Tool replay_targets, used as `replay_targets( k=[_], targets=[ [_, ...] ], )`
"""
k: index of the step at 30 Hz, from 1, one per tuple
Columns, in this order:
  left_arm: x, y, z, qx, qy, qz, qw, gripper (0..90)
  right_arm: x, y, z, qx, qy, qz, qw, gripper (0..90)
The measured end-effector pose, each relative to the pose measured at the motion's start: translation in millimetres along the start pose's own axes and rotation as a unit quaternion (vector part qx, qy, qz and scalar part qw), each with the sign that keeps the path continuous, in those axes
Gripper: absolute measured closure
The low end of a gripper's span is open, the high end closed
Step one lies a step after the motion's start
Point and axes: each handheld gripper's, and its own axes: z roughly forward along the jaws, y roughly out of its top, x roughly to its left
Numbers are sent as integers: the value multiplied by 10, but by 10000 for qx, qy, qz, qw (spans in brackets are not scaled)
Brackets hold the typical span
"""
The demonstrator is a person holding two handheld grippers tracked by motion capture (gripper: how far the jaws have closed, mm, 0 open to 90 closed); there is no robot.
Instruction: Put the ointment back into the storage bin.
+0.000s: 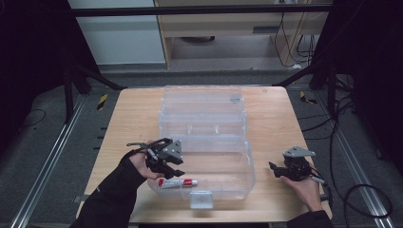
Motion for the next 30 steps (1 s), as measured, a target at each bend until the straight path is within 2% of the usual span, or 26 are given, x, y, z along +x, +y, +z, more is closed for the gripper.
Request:
replay_targets(
  k=[3, 5, 9, 10, 11, 13, 16, 17, 22, 25, 26, 27, 29, 30],
  targets=[
    [-3, -23, -90, -320, 146, -272, 9990, 549, 3, 1, -2, -12, 38, 86, 10000, 320],
    [4, -50, -150, -548, 301, -466, 9970, 538, 4, 1, -4, -10, 48, 109, 9999, 320],
    [1, -135, -252, -891, 615, -854, 9904, 537, -2, -1, -10, -30, 41, 119, 9999, 318],
    [-7, -167, -276, -991, 700, -950, 9881, 537, -2, -1, -12, -27, 41, 123, 9999, 318],
    [-10, -187, -293, -1017, 737, -1001, 9870, 536, -3, -2, -15, -24, 44, 130, 9999, 318],
    [-13, -237, -337, -1118, 883, -1156, 9830, 537, -4, -1, -16, -27, 50, 139, 9999, 317],
    [-22, -353, -431, -1443, 1147, -1523, 9710, 541, -4, -2, -17, -36, 51, 162, 9998, 317],
    [-24, -396, -465, -1518, 1219, -1601, 9677, 542, -4, -2, -19, -29, 45, 168, 9998, 317],
    [-38, -637, -613, -1910, 1647, -2070, 9453, 557, -7, -2, -22, -38, 36, 173, 9998, 316],
    [-37, -793, -655, -1945, 1939, -2291, 9338, 567, -10, -2, -29, -57, 39, 219, 9997, 317],
    [-36, -846, -666, -1954, 2047, -2372, 9293, 576, -12, -1, -32, -57, 44, 235, 9997, 317],
    [-32, -887, -673, -1971, 2104, -2438, 9260, 581, -14, -1, -33, -80, 42, 236, 9997, 318],
    [-23, -1012, -697, -2021, 2312, -2638, 9144, 593, -15, 0, -39, -81, 36, 268, 9996, 321],
    [-17, -1063, -706, -1975, 2412, -2722, 9103, 595, -19, -1, -40, -98, 29, 258, 9996, 322]
  ],
)
